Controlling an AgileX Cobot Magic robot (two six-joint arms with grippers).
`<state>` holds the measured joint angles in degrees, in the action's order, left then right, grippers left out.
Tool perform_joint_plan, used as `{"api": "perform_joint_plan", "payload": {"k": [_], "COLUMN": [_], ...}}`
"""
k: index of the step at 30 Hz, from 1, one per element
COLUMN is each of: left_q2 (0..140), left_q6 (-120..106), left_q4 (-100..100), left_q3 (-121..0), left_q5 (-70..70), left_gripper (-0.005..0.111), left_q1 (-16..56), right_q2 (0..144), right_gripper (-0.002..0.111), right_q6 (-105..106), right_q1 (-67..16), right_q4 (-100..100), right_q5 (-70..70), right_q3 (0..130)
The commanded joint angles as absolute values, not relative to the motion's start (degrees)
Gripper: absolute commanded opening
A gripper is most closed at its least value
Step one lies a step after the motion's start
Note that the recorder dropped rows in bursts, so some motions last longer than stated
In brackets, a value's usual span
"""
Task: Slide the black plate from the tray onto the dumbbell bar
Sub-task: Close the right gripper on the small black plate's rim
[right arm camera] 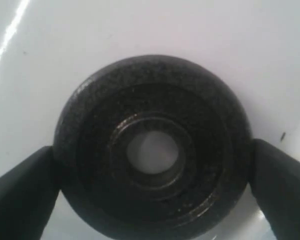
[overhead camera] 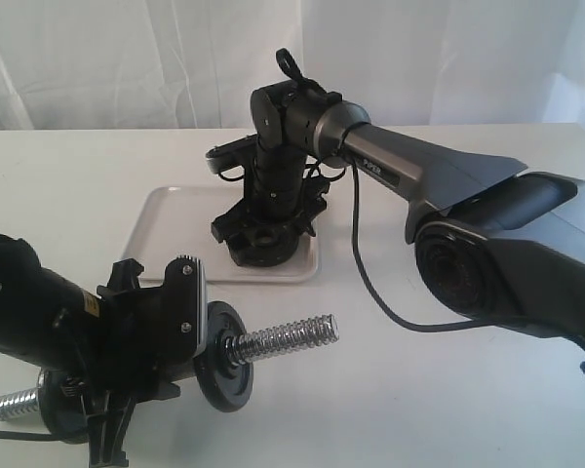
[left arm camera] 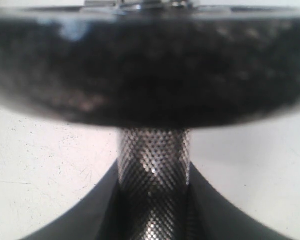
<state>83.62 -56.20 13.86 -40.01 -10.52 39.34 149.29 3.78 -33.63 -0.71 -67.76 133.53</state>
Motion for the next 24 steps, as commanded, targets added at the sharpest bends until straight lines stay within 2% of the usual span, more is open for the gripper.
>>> {"api": "perform_joint_plan", "payload": {"k": [1,3,4,24], "left_q2": [80.65,80.65,80.65,80.65], "left_q6": [-55.42,-55.42,-55.42,-55.42], "left_q4": [16.27,16.27,16.27,16.27], "left_q3": [-41.33,-41.33,-41.33,-41.33], "left_q5": [-7.18,-7.18,-7.18,-7.18], "left_gripper": [0.0,0.0,0.0,0.0], "left_q1": [39.48,39.48,39.48,39.48], "right_q2": [153.61,152.97,152.68,140.69], "right_gripper": [0.025,0.006,0.0,0.0], "right_q6": [3.64,3.64,2.9,0.77], "right_q1": [-33.75,-33.61,-33.49,-31.3], "right_q4": [3.44,4.84,4.94,0.0], "right_q5": [-69.96,-69.96,-69.96,-65.85], "right_q3": [131.37,131.37,131.37,131.5]}}
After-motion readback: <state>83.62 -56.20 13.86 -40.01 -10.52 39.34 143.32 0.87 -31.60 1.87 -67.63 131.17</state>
